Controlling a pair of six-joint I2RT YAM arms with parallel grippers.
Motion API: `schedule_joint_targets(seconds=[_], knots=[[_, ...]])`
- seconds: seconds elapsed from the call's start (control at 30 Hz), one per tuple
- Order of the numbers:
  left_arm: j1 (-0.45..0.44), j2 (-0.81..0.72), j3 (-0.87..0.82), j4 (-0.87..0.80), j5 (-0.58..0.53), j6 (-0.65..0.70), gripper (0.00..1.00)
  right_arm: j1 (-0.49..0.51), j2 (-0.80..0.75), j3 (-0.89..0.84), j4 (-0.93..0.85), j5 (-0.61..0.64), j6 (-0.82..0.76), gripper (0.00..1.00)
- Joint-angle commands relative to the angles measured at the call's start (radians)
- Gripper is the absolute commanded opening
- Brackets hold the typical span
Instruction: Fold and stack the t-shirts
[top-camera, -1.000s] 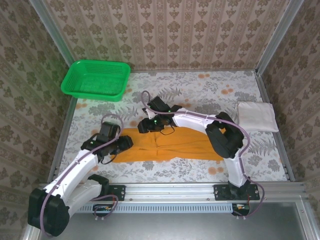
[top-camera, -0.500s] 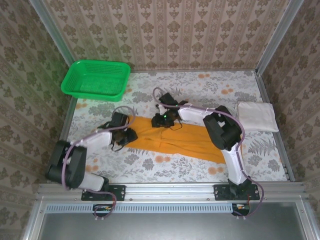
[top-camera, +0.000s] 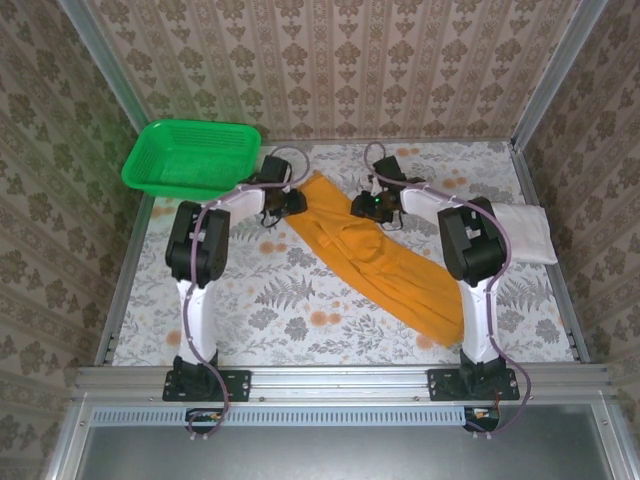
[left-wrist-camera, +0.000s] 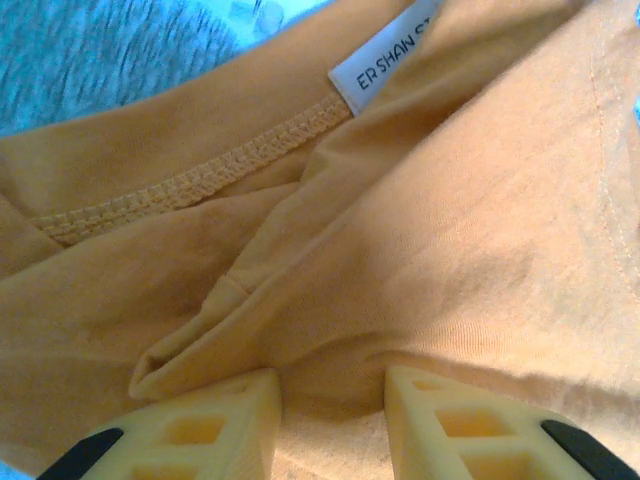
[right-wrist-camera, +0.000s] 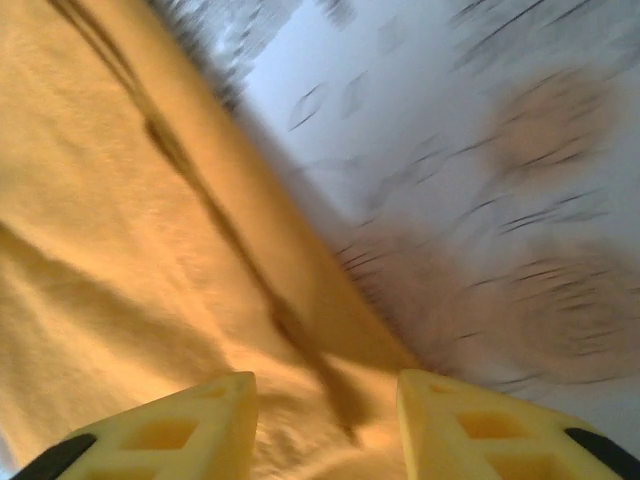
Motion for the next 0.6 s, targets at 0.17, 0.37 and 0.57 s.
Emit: schedule_joint_targets(seconds=[0.17, 0.37, 0.57], knots=[[0.050, 0.278, 0.413, -0.242, 0.038, 0.064, 0.35, -0.046, -0.193, -0.134, 0.002, 0.091, -0.096, 0.58], [0.055, 0.459, 0.691, -0.335, 0.068, 0.049, 0.35, -0.036, -0.379, -0.352, 0.047, 0.028, -0.121, 0.61], [0.053, 0.609, 0.987, -0.440, 0.107, 0.047, 0.39, 0.001, -0.490, -0.499, -0.004, 0.042, -0.143, 0.62]])
